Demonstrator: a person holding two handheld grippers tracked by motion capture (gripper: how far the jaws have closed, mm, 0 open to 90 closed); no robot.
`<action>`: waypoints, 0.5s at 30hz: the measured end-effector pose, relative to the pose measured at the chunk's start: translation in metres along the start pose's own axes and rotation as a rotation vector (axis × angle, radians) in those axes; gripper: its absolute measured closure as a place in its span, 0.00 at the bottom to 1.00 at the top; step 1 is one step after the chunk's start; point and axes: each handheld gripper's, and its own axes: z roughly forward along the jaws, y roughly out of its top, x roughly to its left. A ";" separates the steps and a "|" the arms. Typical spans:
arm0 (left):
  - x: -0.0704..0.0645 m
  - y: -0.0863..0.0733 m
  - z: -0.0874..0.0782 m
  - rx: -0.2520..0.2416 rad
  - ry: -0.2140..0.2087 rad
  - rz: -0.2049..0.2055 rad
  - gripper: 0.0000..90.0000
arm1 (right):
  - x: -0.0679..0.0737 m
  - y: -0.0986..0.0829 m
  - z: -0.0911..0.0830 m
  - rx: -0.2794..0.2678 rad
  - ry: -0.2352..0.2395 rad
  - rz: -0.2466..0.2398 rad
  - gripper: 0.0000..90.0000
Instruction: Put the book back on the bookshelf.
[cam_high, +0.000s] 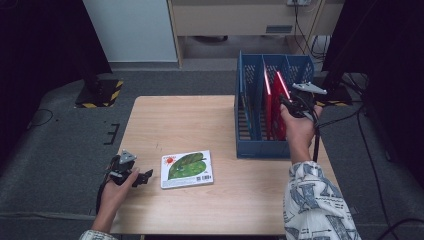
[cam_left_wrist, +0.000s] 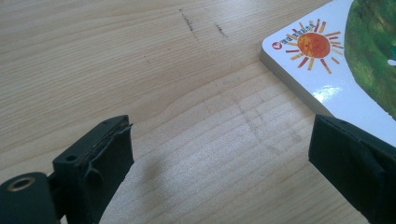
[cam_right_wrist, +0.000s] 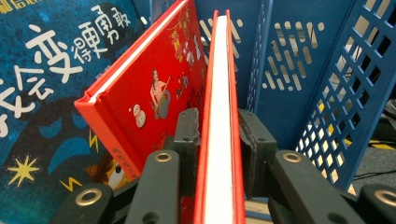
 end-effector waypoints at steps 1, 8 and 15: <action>0.000 0.000 0.000 0.000 0.000 0.000 0.06 | 0.000 0.001 0.000 0.001 -0.001 0.000 0.80; 0.000 0.000 0.000 -0.002 0.000 -0.001 0.06 | 0.003 0.004 0.004 0.013 -0.012 -0.004 0.83; 0.000 0.000 0.000 -0.003 0.001 0.000 0.06 | 0.004 0.005 0.004 0.022 -0.046 -0.028 0.86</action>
